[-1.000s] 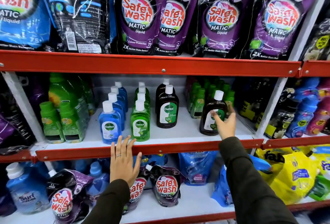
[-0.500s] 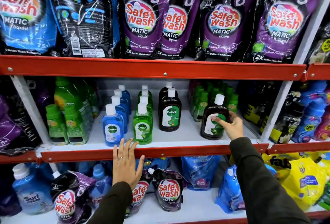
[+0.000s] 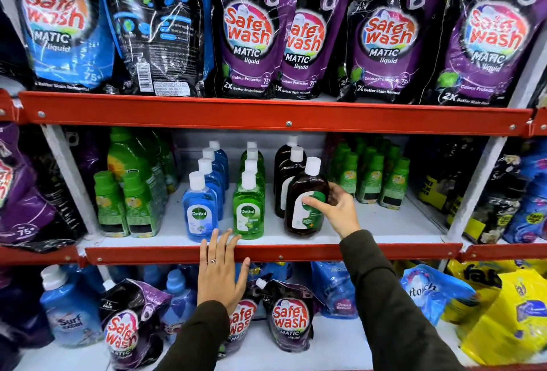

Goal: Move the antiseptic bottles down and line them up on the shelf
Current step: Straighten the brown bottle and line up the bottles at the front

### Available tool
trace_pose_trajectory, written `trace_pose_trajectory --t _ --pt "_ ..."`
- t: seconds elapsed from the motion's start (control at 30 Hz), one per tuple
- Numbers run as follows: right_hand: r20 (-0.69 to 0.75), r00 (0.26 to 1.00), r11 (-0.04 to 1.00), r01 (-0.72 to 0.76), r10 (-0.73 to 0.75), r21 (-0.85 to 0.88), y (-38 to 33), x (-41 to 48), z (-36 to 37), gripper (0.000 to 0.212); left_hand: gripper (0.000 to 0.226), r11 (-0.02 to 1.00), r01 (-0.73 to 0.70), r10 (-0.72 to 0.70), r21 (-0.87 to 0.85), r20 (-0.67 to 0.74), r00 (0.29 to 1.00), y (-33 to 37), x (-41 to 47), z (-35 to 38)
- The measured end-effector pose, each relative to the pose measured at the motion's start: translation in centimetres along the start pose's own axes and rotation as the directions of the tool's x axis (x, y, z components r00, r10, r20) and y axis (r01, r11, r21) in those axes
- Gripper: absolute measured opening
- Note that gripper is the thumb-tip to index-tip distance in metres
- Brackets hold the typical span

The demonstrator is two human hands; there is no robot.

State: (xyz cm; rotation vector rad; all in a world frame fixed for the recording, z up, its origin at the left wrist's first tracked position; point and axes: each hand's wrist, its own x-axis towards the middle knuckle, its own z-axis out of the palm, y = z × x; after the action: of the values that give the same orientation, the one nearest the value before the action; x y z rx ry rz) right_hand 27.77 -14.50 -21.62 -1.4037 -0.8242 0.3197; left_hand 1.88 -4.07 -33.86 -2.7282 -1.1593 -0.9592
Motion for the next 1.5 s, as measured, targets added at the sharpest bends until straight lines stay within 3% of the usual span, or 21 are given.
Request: trace_pose_trajectory --t 0.33,0.5,0.63,0.73,0.87,0.97,1.17,1.37,1.5 --pt "-0.027 1.000 1.000 0.004 -0.004 0.009 0.5 -0.4 2.2 0.058 0.053 0.999 -0.011 0.008 -0.053 -0.048 0.999 -0.1 0.0 0.2" --pt "-0.040 0.999 1.000 -0.001 0.001 0.004 0.8 -1.4 2.7 0.061 0.043 0.958 -0.038 -0.007 -0.284 -0.158 0.987 1.9 0.5 -0.7" --pt "-0.072 0.992 0.992 -0.094 0.100 0.087 1.2 -3.0 3.2 0.063 0.044 0.816 -0.145 0.042 -0.559 -0.192 0.980 5.9 2.1 -1.8" --pt "-0.137 0.974 0.982 -0.167 0.179 0.093 1.6 -4.2 3.0 0.056 0.056 0.665 -0.073 0.025 -0.744 -0.075 0.997 9.2 3.2 -2.3" --pt "-0.132 0.976 0.980 -0.187 0.176 -0.076 2.1 -4.9 2.8 0.044 0.065 0.482 0.267 -0.099 -0.835 0.251 0.963 11.9 5.2 -2.5" --pt "-0.111 0.985 0.973 -0.149 0.131 -0.175 2.5 -5.2 2.8 0.035 0.065 0.424 0.418 -0.132 -0.804 0.402 0.906 12.3 6.7 -2.5" --pt "-0.071 0.991 0.975 -0.121 0.109 -0.186 2.9 -5.6 2.3 0.036 0.065 0.426 0.458 -0.115 -0.780 0.455 0.883 11.9 7.4 -2.4" --pt "-0.053 0.996 0.960 -0.082 0.070 -0.268 2.4 -6.0 2.4 0.039 0.065 0.446 0.415 -0.107 -0.793 0.413 0.904 11.8 7.1 -2.4" --pt "-0.143 0.990 0.967 -0.031 -0.006 -0.254 1.8 -7.2 3.7 0.045 0.046 0.386 0.199 -0.221 -0.901 0.119 0.968 11.4 5.2 -3.0"
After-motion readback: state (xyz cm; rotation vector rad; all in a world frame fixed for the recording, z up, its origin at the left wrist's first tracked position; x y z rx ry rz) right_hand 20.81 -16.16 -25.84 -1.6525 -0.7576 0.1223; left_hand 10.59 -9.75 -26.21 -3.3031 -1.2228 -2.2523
